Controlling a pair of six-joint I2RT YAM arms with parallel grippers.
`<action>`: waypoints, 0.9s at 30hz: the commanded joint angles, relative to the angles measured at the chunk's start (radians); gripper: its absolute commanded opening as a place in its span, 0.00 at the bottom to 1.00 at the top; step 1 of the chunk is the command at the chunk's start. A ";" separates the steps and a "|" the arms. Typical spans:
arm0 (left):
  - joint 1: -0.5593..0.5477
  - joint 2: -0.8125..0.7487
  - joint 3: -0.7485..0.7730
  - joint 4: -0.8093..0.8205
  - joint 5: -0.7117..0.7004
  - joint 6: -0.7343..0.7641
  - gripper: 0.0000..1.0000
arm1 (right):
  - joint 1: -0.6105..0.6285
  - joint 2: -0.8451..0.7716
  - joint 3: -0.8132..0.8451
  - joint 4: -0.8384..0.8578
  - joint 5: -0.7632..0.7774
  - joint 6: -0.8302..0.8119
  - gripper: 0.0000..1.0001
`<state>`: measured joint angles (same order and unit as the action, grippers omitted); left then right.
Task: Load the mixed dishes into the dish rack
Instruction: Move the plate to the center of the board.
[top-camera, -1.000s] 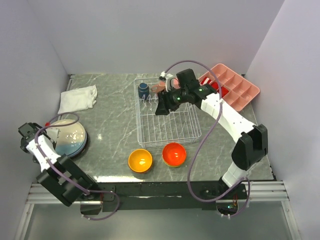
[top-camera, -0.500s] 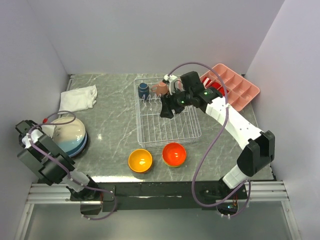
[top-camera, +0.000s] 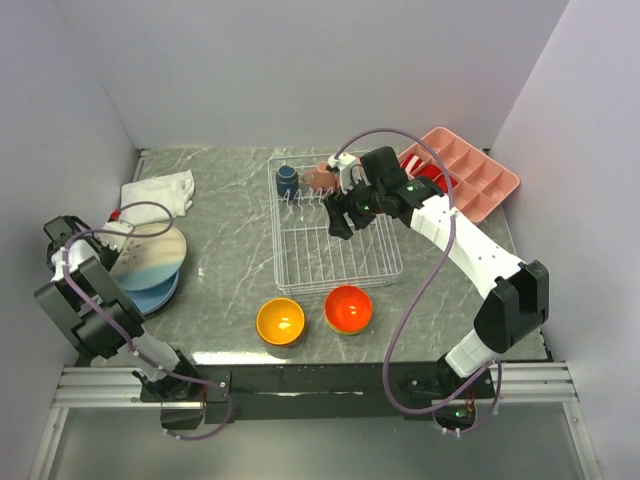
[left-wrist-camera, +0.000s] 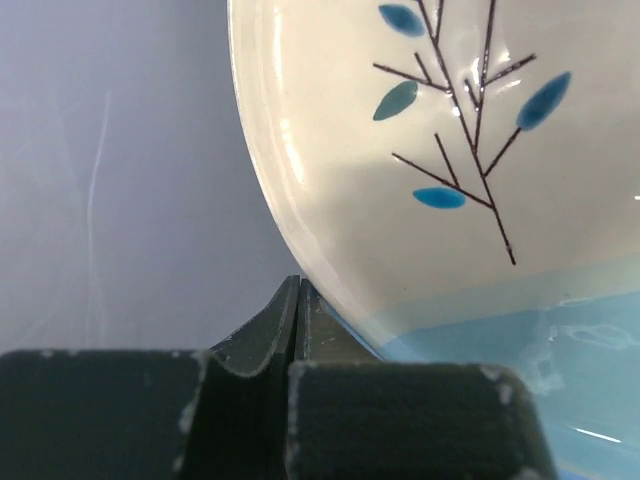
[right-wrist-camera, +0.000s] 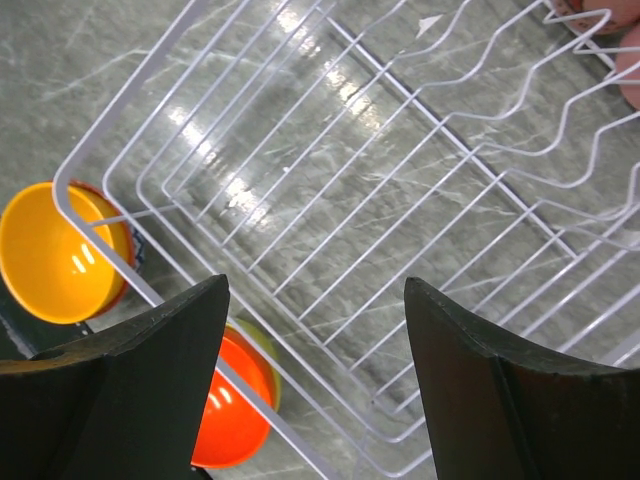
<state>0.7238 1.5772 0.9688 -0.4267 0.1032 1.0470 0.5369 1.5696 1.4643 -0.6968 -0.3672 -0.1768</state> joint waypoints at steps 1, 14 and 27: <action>-0.041 0.020 0.007 -0.165 0.151 0.042 0.01 | 0.000 -0.002 0.016 0.006 0.048 -0.038 0.79; -0.207 -0.056 -0.048 -0.207 0.207 -0.076 0.02 | 0.000 0.009 0.002 0.006 0.066 -0.056 0.80; -0.069 -0.019 0.352 -0.495 0.346 -0.305 0.58 | -0.003 -0.014 -0.045 0.033 0.091 -0.062 0.84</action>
<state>0.6582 1.5997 1.2057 -0.7982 0.2756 0.7708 0.5369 1.5742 1.4349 -0.6910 -0.2882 -0.2302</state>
